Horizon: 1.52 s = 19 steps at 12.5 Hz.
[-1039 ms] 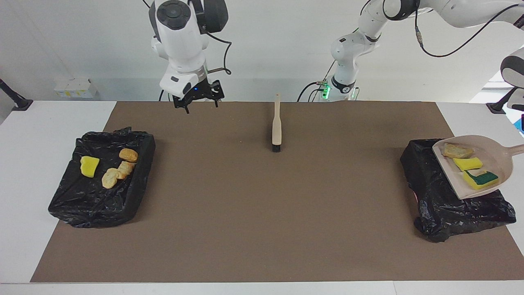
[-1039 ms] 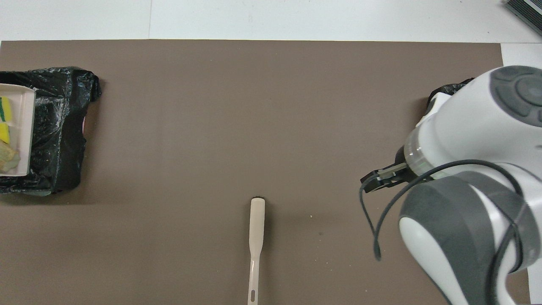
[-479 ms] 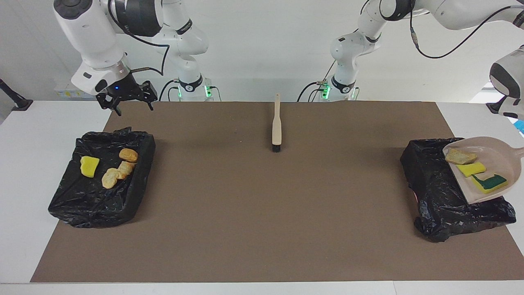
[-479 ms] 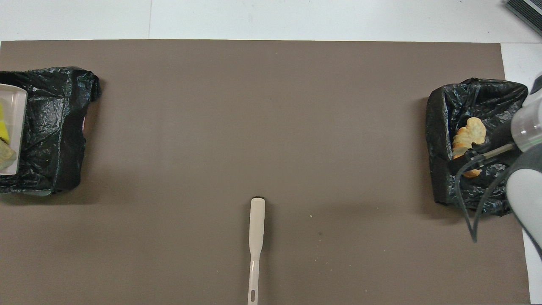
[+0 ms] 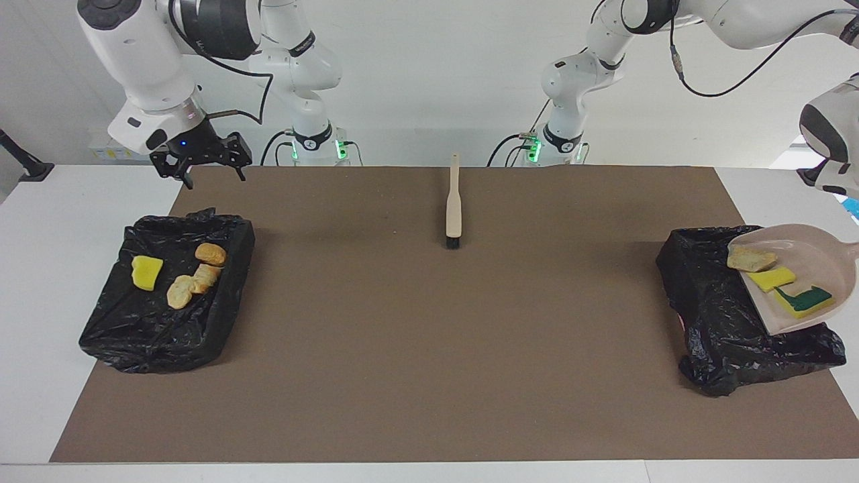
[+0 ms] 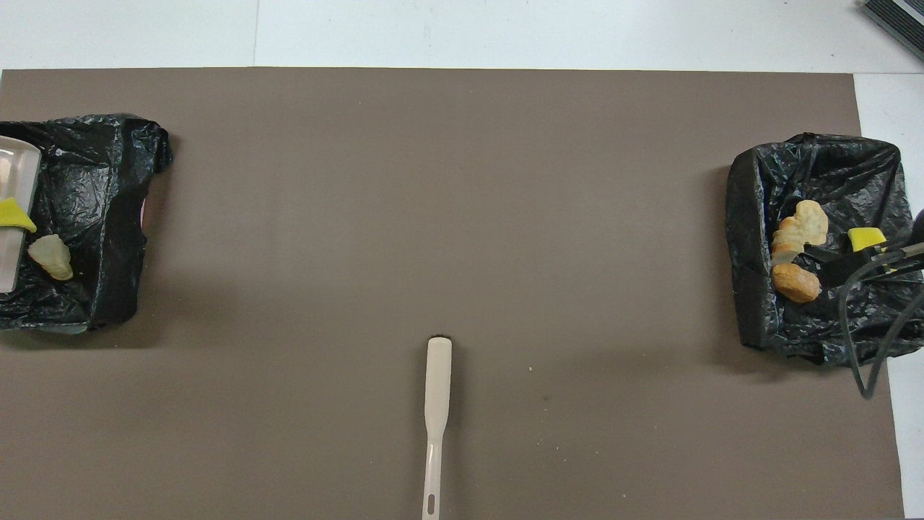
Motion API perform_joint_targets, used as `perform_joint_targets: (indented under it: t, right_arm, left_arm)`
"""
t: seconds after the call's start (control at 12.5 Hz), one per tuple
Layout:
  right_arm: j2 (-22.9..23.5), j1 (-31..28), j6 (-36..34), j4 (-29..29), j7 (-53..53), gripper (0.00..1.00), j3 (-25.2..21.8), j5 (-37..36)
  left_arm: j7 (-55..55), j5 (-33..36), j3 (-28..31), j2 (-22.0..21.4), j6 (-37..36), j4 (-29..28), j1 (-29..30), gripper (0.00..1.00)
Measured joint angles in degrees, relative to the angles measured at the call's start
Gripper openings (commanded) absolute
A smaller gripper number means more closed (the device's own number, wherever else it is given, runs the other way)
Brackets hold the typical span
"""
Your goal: Sweep and dump trash in bin
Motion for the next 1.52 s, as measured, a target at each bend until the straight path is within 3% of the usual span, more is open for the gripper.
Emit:
perform_joint_targets:
  t: [0.4, 1.04, 1.52]
  right_arm:
    - [0.11, 0.0, 2.19, -0.19, 0.34, 1.0, 0.0, 0.6]
    - [0.04, 0.12, 2.19, -0.86, 5.27, 1.0, 0.98, 3.57]
    - [0.0, 0.14, 2.19, -0.86, 5.3, 1.0, 1.16, 3.57]
  left_arm:
    - [-2.55, 8.89, -0.2, -2.92, 0.35, -3.19, -2.34, 0.0]
    - [-4.23, 17.58, -0.43, -5.41, 2.45, -8.38, -5.84, 0.0]
    - [-15.59, 24.93, -0.54, -6.61, 2.56, -14.37, -8.55, 0.0]
